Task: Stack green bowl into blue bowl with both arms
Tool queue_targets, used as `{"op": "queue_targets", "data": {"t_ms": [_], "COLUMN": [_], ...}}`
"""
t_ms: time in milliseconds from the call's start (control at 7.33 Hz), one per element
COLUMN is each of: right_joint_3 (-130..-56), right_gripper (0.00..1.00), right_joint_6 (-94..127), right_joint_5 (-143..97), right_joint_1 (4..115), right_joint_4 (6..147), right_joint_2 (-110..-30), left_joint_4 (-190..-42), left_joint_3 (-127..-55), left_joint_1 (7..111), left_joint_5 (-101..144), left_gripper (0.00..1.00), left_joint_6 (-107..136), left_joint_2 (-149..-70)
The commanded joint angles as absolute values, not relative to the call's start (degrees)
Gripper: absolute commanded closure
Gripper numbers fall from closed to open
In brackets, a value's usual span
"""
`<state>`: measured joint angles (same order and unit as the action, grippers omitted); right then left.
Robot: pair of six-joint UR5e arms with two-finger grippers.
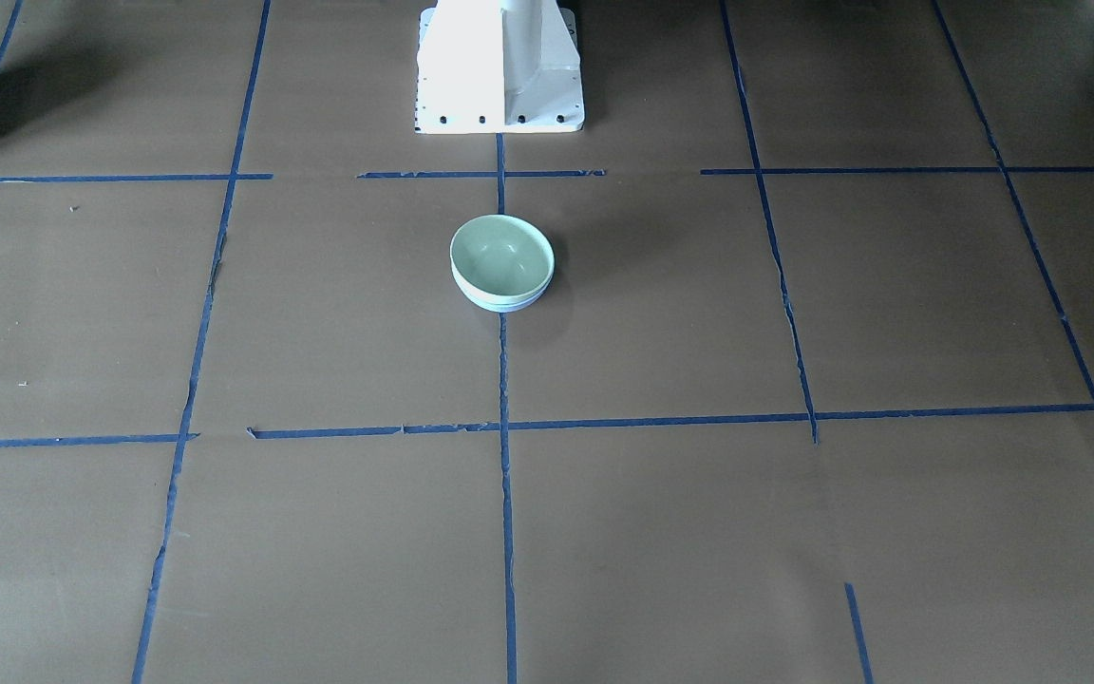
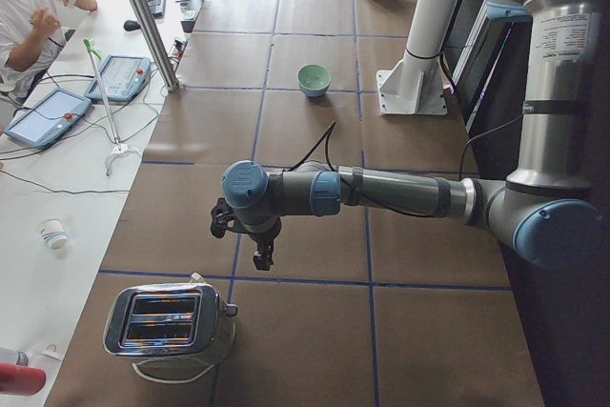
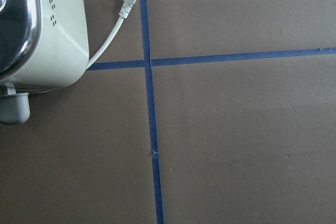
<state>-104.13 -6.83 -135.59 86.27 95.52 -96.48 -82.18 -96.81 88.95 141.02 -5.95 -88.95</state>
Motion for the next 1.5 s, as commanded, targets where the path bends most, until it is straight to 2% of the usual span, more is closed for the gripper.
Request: {"op": "queue_targets", "data": {"t_ms": [0, 409, 545, 1364], "right_joint_3": [-103.8, -103.9, -104.0, -103.9], "right_gripper": [0.0, 0.0, 0.0, 0.0], "right_joint_6": [-6.9, -7.0, -7.0, -6.9], "right_joint_5": [-136.3, -131.9, -132.1, -132.8], "right_joint_1": [86.2, 86.2, 86.2, 86.2], "right_joint_4": [95.4, 95.1, 95.0, 95.0], "right_joint_2": [-96.4, -95.7, -95.7, -95.8], "left_joint_4": [-83.4, -82.9, -82.8, -82.0], "left_joint_3": [-97.6, -98.0, -100.3, -99.9], "left_joint_1": [89.0, 89.2, 89.2, 88.9], "left_joint_5": [140.8, 135.2, 134.7, 132.3], "left_gripper": [0.0, 0.0, 0.0, 0.0], "left_joint_6": [-5.9, -6.1, -6.1, -6.0], "left_joint_2": [-88.5, -86.9, -85.8, -86.2]}}
